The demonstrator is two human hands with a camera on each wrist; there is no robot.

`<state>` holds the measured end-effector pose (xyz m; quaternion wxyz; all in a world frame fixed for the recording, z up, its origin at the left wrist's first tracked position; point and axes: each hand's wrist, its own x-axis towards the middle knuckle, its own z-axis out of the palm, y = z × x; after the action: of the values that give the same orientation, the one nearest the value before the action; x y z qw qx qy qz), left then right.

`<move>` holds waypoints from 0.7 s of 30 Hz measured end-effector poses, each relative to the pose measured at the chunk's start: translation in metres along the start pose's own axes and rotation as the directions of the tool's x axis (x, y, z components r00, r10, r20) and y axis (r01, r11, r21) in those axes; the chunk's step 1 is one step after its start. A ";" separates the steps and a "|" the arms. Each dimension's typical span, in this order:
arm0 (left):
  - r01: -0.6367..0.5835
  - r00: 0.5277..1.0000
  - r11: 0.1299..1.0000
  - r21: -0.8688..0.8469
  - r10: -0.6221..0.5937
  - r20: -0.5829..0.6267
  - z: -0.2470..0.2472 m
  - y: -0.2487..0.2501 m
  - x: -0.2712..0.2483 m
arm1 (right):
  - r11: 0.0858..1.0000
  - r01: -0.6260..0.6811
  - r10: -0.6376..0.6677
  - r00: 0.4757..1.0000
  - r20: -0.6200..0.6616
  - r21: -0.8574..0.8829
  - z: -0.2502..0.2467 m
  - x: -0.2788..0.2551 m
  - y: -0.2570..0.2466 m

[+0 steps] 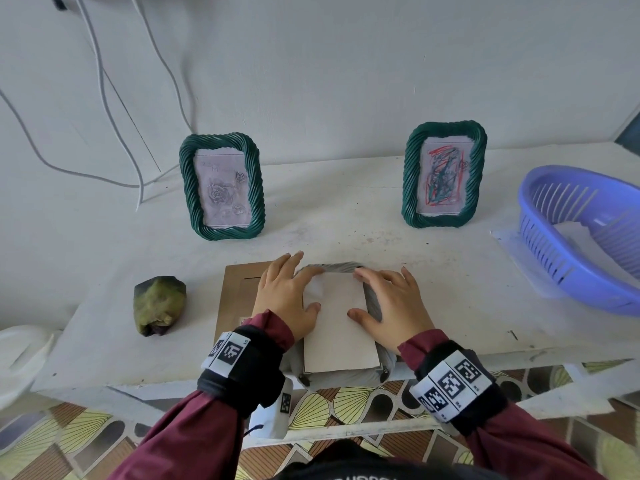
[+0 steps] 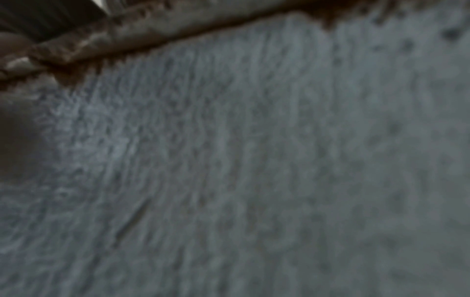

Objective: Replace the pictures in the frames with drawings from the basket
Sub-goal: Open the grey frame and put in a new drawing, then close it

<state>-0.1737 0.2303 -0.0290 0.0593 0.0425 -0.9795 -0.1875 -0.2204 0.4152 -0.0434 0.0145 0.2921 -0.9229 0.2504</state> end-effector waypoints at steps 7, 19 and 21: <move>-0.052 0.967 0.984 -0.170 0.008 -0.253 0.006 0.003 -0.001 | 0.978 0.097 -0.061 0.980 -0.190 0.184 0.002 -0.005 0.002; -0.003 0.958 0.767 -0.642 -0.181 -0.222 -0.002 0.010 -0.011 | 0.884 -0.043 0.114 0.985 -0.127 0.466 -0.012 -0.015 -0.005; 0.013 0.970 0.719 -0.694 -0.178 -0.166 -0.004 0.009 -0.013 | 0.804 -0.091 0.188 0.977 -0.105 0.587 -0.021 -0.018 -0.007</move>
<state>-0.1607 0.2384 -0.0237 0.1696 0.0888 -0.8233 -0.5343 -0.2047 0.4298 -0.0247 -0.0203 0.1930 -0.8178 0.5418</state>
